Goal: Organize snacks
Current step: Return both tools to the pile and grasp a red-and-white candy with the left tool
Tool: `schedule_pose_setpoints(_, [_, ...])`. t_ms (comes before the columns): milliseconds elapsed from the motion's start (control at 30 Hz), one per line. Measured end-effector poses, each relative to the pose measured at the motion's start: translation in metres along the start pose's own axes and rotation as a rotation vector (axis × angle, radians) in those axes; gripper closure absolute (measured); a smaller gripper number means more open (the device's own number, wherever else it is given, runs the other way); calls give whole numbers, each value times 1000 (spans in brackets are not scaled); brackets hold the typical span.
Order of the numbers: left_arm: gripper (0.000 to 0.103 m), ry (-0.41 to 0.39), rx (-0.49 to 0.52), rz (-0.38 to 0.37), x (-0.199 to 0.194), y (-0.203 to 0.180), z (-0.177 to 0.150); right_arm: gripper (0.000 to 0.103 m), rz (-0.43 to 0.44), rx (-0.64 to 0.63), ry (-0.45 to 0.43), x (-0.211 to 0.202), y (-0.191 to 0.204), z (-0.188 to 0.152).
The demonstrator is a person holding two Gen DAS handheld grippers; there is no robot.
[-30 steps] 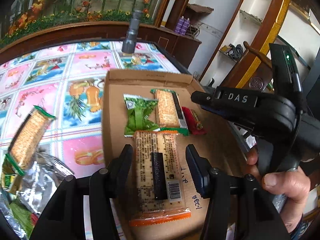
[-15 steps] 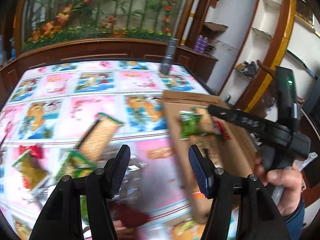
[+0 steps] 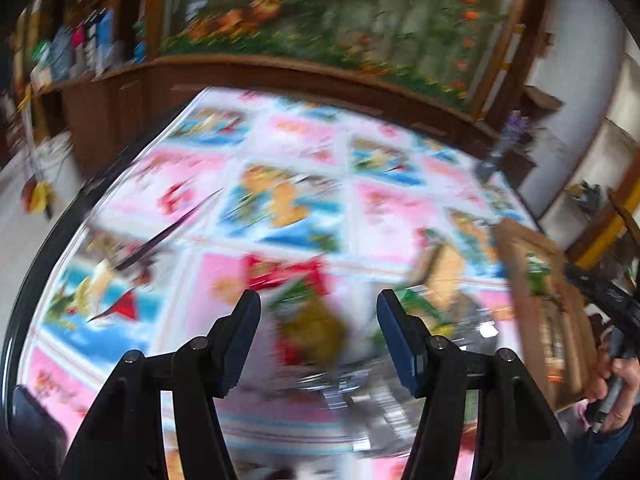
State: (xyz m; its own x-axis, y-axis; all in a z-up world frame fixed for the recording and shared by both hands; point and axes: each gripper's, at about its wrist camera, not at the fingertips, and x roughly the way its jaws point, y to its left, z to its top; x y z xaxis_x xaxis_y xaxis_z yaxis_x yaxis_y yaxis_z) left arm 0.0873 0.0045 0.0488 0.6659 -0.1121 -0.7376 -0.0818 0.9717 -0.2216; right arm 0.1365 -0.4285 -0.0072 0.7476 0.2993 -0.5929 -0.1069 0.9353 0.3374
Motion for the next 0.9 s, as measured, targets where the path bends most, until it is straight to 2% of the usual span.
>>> schedule_pose_setpoints(100, [43, 58, -41, 29, 11, 22, -4, 74, -2, -6, 4, 1, 1, -2])
schedule_pose_setpoints(200, [43, 101, -61, 18, 20, 28, -6, 74, -7, -14, 11, 4, 3, -3])
schedule_pose_setpoints(267, [43, 112, -35, 18, 22, 23, -7, 74, -8, -20, 9, 4, 4, -3])
schedule_pose_setpoints(333, [43, 117, 0, 59, 27, 15, -9, 74, -10, -23, 8, 4, 5, -3])
schedule_pose_setpoints(533, [43, 153, 23, 85, 48, 8, -9, 74, -2, -20, 6, 4, 5, -3])
schedule_pose_setpoints(667, [41, 128, 142, 186, 57, -13, -13, 74, 17, -31, 3, 4, 9, -4])
schedule_pose_setpoints(733, [50, 108, 172, 190, 56, -19, -15, 74, 19, -44, 1, 4, 13, -5])
schedule_pose_setpoints(767, [70, 116, 181, 158, 53, -21, -16, 74, 21, -51, -1, 3, 15, -5])
schedule_pose_setpoints(800, [73, 118, 186, 162, 52, -21, -17, 74, 24, -54, -3, 3, 16, -5])
schedule_pose_setpoints(900, [73, 119, 202, 174, 45, -19, -24, 74, 32, -68, -10, 2, 20, -6])
